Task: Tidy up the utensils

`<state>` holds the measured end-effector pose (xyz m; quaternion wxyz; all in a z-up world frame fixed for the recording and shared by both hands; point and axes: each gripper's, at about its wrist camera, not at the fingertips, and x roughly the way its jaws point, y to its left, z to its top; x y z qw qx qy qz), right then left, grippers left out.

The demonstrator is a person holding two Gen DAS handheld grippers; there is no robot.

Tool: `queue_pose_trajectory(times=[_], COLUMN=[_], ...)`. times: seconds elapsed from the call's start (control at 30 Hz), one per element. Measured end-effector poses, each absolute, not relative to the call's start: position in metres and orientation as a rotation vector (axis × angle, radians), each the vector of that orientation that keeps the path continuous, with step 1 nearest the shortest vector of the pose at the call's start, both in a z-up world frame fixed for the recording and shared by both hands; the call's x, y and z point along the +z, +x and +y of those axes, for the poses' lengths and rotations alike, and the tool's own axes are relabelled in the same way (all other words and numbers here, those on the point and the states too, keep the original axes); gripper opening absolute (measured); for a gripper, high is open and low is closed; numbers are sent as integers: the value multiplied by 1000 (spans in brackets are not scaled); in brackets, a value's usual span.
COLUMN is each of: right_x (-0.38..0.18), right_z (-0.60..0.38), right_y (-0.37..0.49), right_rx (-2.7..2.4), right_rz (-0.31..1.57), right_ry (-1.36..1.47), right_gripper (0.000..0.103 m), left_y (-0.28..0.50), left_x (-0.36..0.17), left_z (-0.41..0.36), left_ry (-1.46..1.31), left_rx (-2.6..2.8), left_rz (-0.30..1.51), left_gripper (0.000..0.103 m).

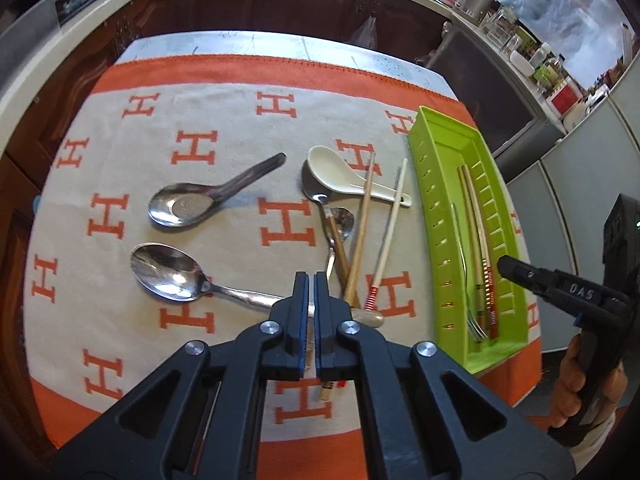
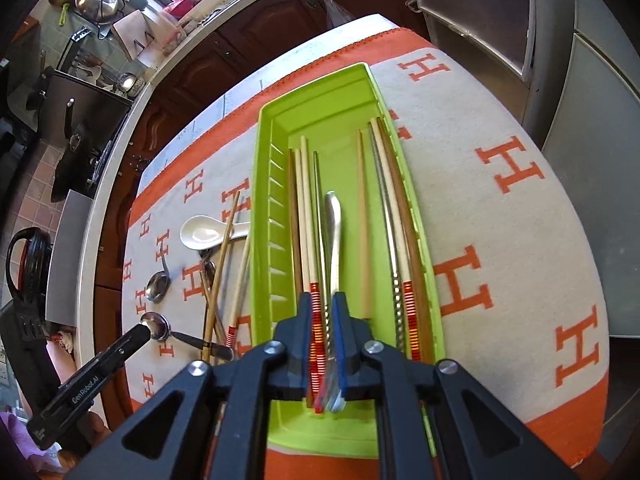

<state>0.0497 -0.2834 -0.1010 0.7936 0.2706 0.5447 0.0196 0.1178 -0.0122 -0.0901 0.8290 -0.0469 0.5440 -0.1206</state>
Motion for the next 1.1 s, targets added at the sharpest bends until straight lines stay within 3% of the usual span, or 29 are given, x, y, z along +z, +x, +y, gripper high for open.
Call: queue_pose_trajectory(times=[0.13,0.2,0.27,0.6,1.1], right_x=[-95,-92,-89,-88,-99], right_z=[-279,-274,-270,-252,-259], right_y=[46,45,44,42,43], right_rx=[75,93,105,150,155], right_rz=[1145,1134,1128,1116,1133], right_ry=[585,579,567,528,542], right_gripper=[16,16,16,16,16], left_y=[121,122,123,148,177], left_x=[-90,-89,-88,-92,-150], left_z=[-3,3,10,34,-31], left_ry=[-36,-10,12,87,551], left_rx=[-215,-199,-184,-185,-158], left_rz=[1140,1123,1094,978,945], left_gripper=[12,30,37,39,39])
